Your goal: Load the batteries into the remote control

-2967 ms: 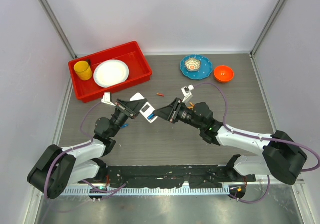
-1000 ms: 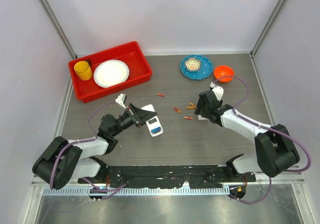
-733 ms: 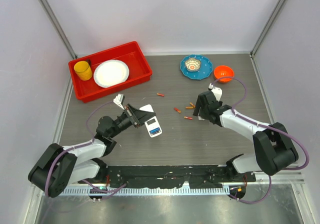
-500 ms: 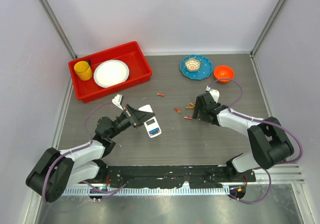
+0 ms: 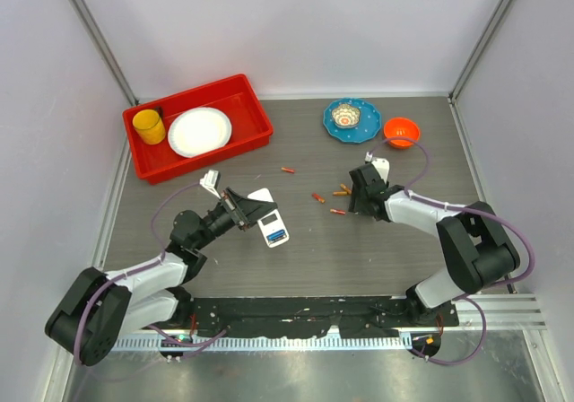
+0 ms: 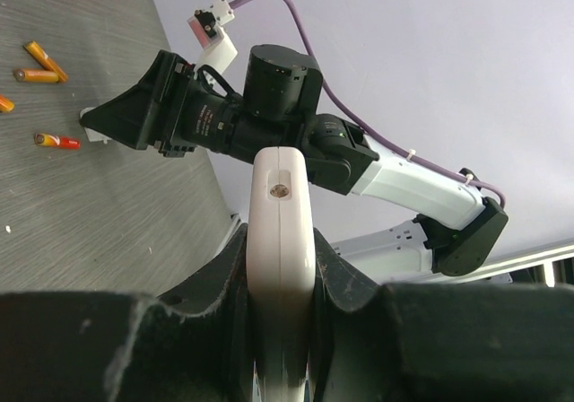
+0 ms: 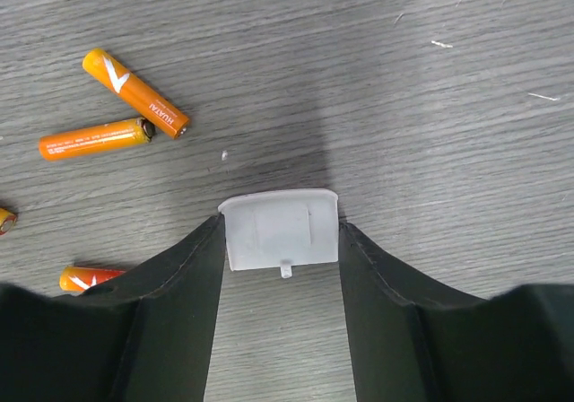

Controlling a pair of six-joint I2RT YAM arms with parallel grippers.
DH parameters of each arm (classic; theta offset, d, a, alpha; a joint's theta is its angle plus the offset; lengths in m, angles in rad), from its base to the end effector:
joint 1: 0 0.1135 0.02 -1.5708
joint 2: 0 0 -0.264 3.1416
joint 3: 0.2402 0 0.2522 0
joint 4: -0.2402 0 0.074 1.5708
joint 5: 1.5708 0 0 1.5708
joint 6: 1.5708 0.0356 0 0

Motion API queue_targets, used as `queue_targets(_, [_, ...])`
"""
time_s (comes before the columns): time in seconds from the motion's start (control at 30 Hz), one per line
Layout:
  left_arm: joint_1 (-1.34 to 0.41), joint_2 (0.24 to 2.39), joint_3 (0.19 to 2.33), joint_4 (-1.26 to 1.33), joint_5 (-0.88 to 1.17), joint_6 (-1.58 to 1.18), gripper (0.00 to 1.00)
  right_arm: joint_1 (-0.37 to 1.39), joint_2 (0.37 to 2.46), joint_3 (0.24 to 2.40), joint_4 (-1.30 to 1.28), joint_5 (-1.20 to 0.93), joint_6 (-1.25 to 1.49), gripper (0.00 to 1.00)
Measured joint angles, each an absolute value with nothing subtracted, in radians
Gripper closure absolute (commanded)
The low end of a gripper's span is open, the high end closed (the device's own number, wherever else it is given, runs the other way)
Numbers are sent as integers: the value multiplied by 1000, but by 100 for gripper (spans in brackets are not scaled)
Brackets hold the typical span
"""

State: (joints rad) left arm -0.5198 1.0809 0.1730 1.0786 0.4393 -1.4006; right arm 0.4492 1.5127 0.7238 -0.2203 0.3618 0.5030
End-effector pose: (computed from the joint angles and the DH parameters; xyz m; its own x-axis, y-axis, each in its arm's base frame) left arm 0.1648 -0.1117 0.2083 -0.7766 -0.5833 -0.2381 0.2831 0.0146 -0.9590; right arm 0.2550 0.1089 0.1547 -0.7819 0.1236 -0.6110 0.1605 0.9870 -0.0058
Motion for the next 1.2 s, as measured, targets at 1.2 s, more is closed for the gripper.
queue_targets(1.2, [-508, 487, 114, 681, 321, -1265, 100, 853, 1468, 766, -131, 65, -242, 74])
